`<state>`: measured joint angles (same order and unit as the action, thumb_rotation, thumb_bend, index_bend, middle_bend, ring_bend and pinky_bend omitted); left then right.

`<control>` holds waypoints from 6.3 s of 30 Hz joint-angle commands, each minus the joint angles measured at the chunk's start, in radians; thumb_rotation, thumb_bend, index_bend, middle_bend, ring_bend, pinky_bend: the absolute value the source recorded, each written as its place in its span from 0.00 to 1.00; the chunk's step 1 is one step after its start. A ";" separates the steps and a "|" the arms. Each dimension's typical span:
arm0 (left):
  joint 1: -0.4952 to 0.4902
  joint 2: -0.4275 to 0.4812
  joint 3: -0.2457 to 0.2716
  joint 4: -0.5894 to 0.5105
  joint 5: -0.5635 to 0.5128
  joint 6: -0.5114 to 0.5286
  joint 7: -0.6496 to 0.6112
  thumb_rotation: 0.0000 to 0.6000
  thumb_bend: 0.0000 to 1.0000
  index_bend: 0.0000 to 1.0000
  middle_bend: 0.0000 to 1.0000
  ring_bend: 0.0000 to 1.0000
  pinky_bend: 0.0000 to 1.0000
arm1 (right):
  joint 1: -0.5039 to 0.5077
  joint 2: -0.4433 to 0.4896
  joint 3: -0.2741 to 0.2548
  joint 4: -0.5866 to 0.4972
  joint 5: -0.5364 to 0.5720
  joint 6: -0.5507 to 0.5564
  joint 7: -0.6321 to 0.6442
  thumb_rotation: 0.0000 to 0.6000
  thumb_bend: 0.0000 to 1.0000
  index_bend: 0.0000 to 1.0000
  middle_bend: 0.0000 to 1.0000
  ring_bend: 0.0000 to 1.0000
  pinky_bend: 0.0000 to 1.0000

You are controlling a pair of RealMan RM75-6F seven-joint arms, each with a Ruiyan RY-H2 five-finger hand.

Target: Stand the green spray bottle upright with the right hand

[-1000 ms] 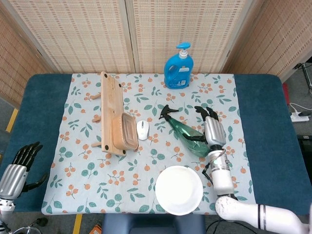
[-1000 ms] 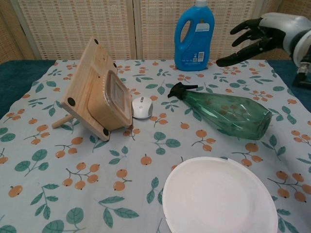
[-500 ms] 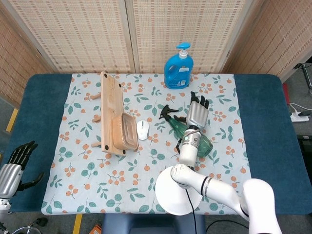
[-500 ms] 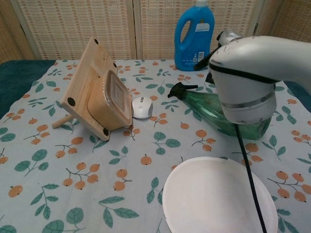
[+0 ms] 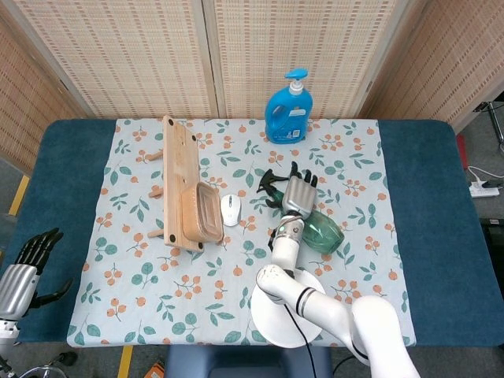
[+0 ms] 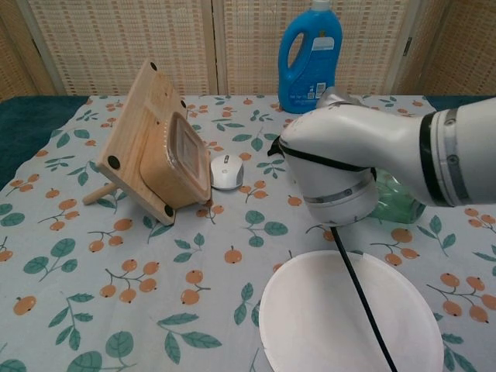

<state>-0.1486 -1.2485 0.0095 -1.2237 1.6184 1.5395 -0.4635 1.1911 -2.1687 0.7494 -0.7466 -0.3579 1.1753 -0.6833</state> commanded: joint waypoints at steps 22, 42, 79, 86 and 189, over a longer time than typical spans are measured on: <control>-0.004 -0.001 0.008 0.013 0.012 0.002 -0.030 1.00 0.29 0.00 0.00 0.00 0.00 | 0.080 -0.100 -0.010 0.261 0.042 -0.131 0.035 1.00 0.00 0.07 0.34 0.04 0.00; -0.002 -0.017 -0.027 0.058 -0.034 0.011 -0.118 1.00 0.26 0.01 0.00 0.00 0.00 | 0.111 -0.100 -0.098 0.301 0.116 -0.148 0.080 1.00 0.09 0.12 0.47 0.20 0.00; 0.003 -0.006 -0.019 0.049 -0.019 0.014 -0.123 1.00 0.26 0.01 0.00 0.00 0.00 | 0.001 0.046 -0.063 -0.074 -0.101 0.120 0.073 1.00 0.23 0.18 0.54 0.24 0.00; 0.003 -0.004 -0.015 0.043 -0.013 0.014 -0.116 1.00 0.26 0.01 0.00 0.00 0.00 | -0.119 0.148 -0.118 -0.360 -0.190 0.203 0.060 1.00 0.23 0.18 0.54 0.25 0.00; -0.021 -0.083 -0.015 0.119 -0.022 -0.017 -0.129 1.00 0.26 0.00 0.00 0.00 0.00 | -0.292 -0.045 -0.424 0.531 -1.015 0.241 1.716 1.00 0.00 0.22 0.55 0.24 0.06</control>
<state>-0.1700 -1.3313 -0.0056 -1.1042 1.5964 1.5225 -0.5917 0.8998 -2.2128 0.3267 -0.2162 -1.3708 1.4152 1.0341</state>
